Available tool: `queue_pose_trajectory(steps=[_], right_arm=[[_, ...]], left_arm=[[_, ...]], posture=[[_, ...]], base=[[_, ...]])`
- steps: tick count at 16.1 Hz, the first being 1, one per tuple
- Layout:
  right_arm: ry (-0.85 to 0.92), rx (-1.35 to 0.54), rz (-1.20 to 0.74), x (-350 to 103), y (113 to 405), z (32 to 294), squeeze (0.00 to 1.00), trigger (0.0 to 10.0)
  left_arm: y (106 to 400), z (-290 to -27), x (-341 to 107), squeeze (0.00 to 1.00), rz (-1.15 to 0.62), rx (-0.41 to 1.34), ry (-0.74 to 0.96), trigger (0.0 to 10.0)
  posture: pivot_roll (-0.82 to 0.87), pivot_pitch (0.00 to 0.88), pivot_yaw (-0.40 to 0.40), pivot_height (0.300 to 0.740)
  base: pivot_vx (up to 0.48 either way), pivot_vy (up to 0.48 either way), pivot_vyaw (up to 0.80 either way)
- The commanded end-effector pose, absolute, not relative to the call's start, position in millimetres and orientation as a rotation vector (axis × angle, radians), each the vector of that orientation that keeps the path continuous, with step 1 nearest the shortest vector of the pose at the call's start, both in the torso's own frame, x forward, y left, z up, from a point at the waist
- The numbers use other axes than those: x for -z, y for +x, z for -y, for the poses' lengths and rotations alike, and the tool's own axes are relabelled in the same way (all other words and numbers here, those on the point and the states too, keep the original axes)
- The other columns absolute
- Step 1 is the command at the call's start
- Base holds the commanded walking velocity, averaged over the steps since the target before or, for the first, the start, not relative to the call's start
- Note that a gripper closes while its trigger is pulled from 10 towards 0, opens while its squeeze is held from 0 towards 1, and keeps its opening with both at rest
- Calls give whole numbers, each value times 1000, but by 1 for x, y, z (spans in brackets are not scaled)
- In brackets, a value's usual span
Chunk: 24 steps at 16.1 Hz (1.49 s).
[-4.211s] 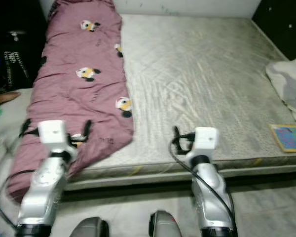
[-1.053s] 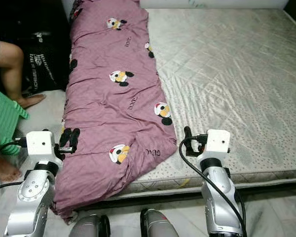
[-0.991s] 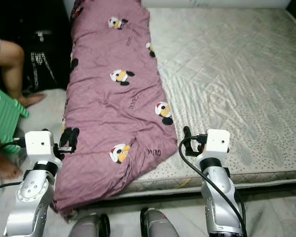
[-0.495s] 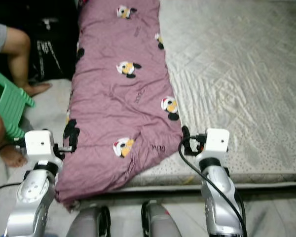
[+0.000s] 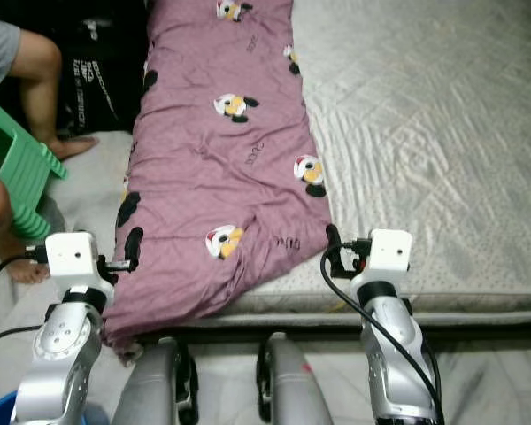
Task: Clean up the room
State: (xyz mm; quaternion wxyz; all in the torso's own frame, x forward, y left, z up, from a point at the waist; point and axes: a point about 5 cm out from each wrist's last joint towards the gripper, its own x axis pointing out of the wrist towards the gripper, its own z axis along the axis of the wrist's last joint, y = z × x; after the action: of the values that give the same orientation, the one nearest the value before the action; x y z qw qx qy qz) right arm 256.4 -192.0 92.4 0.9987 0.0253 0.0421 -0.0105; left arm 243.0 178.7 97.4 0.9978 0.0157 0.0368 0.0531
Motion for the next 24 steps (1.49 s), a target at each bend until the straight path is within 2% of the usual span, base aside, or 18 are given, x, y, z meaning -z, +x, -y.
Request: queue_pose_trajectory(steps=[1,4,10,19,24], right_arm=[[52,19,-102,-89,254,194,0,10000],[56,12,-101,-90,255,193,0,10000],[59,-3,-101,-90,256,192,0,10000],[52,-38,-114,-88,257,188,0,10000],[53,-120,-126,-88,256,179,0,10000]], left_arm=[[241,-180,-96,0,-89,-122,48,10000],[242,-180,-95,0,-93,-115,11,10000],[243,-178,-94,0,-92,-112,11,10000],[244,-174,-94,0,-106,-83,-15,10000],[244,-173,-93,0,-111,-71,-26,10000]], posture=[[-31,212,-24,645],[-31,208,-27,629],[-32,198,-34,561],[-32,201,-41,561],[-34,209,-40,561]], base=[[0,0,0],[0,0,0],[0,0,0],[0,0,0],[0,0,109]])
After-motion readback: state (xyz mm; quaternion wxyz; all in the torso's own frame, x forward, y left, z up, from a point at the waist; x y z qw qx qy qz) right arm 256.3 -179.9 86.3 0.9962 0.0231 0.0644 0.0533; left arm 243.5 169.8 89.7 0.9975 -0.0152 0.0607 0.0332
